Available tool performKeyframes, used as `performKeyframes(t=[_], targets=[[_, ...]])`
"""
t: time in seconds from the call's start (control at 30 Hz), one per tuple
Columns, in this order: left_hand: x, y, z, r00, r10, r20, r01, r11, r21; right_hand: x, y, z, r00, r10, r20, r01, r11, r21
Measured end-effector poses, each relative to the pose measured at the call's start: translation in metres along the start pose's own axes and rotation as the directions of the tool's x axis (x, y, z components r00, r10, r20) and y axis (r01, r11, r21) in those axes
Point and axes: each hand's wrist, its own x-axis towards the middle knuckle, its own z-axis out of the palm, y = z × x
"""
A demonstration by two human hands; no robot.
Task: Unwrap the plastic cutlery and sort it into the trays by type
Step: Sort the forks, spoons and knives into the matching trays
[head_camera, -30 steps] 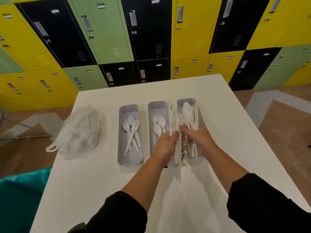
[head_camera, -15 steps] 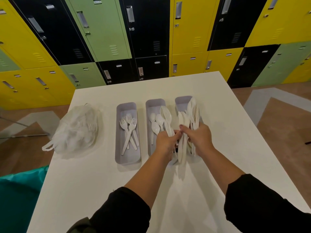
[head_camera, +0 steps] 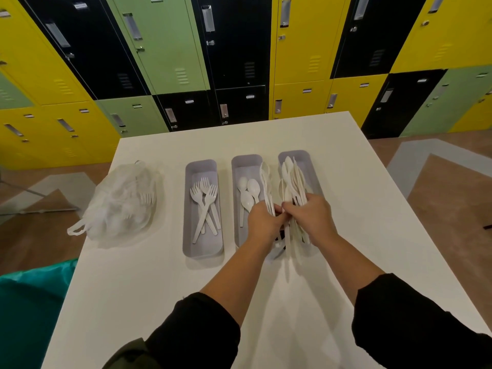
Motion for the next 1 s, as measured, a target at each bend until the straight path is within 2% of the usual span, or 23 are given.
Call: performKeyframes(t=[0.17, 0.27, 0.53, 0.67, 0.73, 0.87, 1.0], targets=[[-0.001, -0.002, 0.0, 0.993, -0.093, 0.073, 0.108, 0.965, -0.237, 0.005, 0.004, -0.005, 0.999, 0.046, -0.002, -0.046, 0.998, 0.04], [-0.003, 0.0, 0.0, 0.989, -0.114, 0.091, 0.138, 0.938, -0.318, 0.011, 0.008, -0.006, 0.999, 0.043, -0.022, -0.043, 0.999, 0.016], [0.001, 0.0, -0.019, 0.995, -0.03, -0.092, 0.022, 0.996, -0.085, 0.04, 0.005, -0.028, 0.997, 0.012, -0.079, -0.014, 0.999, -0.033], [0.006, -0.001, -0.033, 0.987, -0.007, -0.162, -0.001, 0.999, -0.05, 0.058, 0.001, -0.041, 1.0, -0.001, 0.026, 0.006, 0.98, -0.197], [0.007, -0.003, -0.037, 0.983, 0.009, -0.186, -0.015, 0.999, -0.03, 0.059, 0.002, -0.04, 0.999, -0.02, 0.034, 0.027, 0.975, -0.221], [0.012, -0.009, -0.042, 0.969, 0.022, -0.247, -0.01, 0.999, 0.048, 0.05, 0.004, -0.029, 1.0, -0.002, -0.022, 0.0, 0.998, -0.06], [0.014, -0.018, -0.045, 0.954, 0.006, -0.299, 0.011, 0.998, 0.055, 0.03, -0.002, -0.012, 0.996, 0.082, 0.038, -0.086, 0.988, 0.13]])
